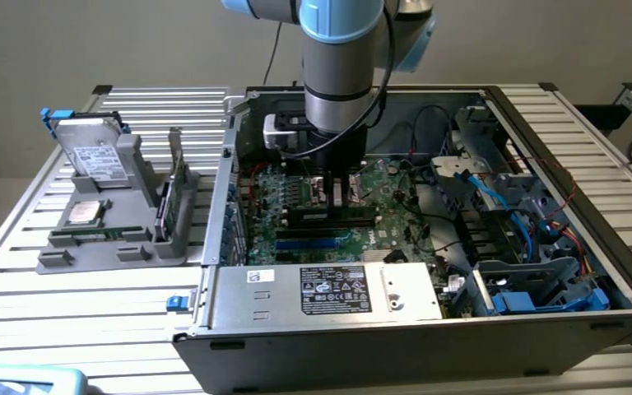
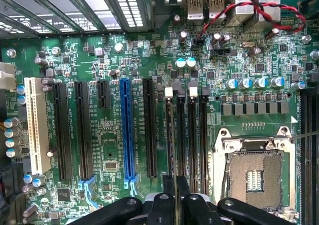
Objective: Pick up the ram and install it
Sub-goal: 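Insert the ram into the slot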
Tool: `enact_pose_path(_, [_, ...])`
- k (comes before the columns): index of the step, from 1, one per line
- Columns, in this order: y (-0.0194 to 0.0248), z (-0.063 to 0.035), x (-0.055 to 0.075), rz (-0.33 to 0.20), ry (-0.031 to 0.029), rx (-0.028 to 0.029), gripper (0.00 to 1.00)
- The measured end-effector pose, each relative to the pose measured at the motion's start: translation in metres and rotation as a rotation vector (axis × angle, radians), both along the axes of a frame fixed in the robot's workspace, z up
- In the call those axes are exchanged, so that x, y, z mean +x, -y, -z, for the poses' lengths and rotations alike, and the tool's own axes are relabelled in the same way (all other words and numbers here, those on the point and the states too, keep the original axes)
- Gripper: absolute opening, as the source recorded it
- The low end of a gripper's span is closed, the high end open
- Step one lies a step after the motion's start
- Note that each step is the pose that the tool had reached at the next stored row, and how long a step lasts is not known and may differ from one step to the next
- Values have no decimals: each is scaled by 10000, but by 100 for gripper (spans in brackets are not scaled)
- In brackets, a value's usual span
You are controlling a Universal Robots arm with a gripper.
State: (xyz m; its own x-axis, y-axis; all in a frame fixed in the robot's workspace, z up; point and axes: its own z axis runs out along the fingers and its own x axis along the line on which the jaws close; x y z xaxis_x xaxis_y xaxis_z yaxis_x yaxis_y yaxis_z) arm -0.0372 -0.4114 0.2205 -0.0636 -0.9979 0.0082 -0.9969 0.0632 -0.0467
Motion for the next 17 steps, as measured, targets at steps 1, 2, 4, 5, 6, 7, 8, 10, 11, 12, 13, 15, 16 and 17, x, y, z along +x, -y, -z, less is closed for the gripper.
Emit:
enact_pose_path(1, [0, 2, 0, 0, -1, -1, 15])
enact_pose_path(2, [-2, 4, 0, -2, 0, 0, 15])
enact_pose_path(4, [-6, 4, -2, -1, 0, -1, 15])
enact_pose_path(5, [-9, 5, -4, 1, -1, -4, 15])
enact_pose_path(6, [-10, 5, -6, 2, 0, -8, 15])
enact_pose_path(7, [-11, 5, -9, 3, 1, -17, 15])
enact_pose_path(8, [-11, 5, -10, 4, 0, -26, 15])
enact_pose_path(10, [-12, 6, -12, 3, 0, -43, 15])
enact_pose_path(11, [-12, 8, -12, 3, -1, -48, 15])
enact_pose_path(12, [-12, 11, -13, 4, 0, -51, 15])
enact_pose_path(13, [-12, 14, -13, 4, 0, -54, 15])
enact_pose_path(15, [-12, 22, -13, 4, 0, -57, 15])
enact_pose_path(16, [-12, 27, -13, 4, -1, -57, 15])
enact_pose_path(17, [-12, 31, -13, 4, 0, -58, 15])
